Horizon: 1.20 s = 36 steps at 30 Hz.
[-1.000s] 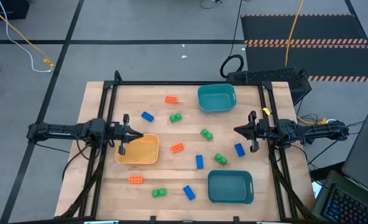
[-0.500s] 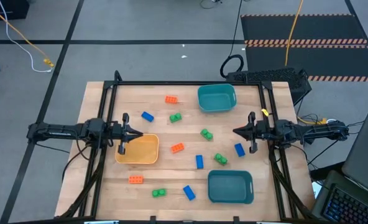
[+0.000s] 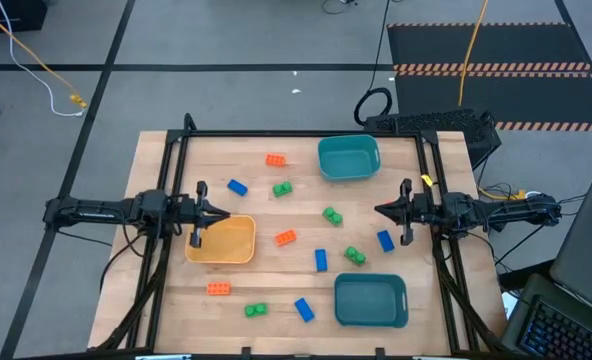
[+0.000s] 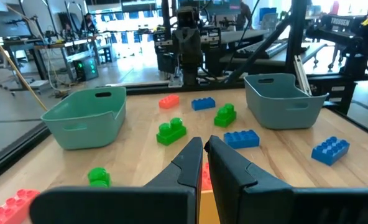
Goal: Sort & place blocks by color
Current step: Put the orange game piece into the green bin
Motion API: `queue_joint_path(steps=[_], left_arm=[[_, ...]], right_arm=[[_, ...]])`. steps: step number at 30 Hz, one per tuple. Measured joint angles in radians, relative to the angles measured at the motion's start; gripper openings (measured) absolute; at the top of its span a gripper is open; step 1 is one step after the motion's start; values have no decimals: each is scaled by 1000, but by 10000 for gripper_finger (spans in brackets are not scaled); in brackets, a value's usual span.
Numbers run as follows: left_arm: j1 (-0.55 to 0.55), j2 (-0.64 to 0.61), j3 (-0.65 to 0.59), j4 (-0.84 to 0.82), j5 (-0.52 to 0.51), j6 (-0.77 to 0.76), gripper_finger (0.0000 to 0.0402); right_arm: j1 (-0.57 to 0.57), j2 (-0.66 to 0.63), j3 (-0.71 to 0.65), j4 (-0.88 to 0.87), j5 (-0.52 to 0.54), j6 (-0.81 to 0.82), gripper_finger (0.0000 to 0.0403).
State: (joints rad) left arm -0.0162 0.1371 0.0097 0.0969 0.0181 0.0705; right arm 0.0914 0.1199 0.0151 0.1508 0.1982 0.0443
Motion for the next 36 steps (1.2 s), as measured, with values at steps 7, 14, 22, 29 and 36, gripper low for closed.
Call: queue_joint_path(steps=[7, 14, 22, 29, 36], left_arm=[[0, 0, 0, 37, 0, -1, 31], [1, 0, 0, 82, -1, 52, 31], [2, 15, 1, 92, -127, 103, 56], [2, 118, 41, 100, -244, 133, 203], [3, 312, 303, -70, -365, 158, 299]], right_arm=[[0, 66, 1, -2, 93, 25, 25], [0, 198, 86, -9, 220, 3, 125], [-4, 434, 330, -237, 355, 45, 213], [-41, 697, 615, -676, 376, 244, 222], [-83, 922, 823, -1084, 265, 390, 223]])
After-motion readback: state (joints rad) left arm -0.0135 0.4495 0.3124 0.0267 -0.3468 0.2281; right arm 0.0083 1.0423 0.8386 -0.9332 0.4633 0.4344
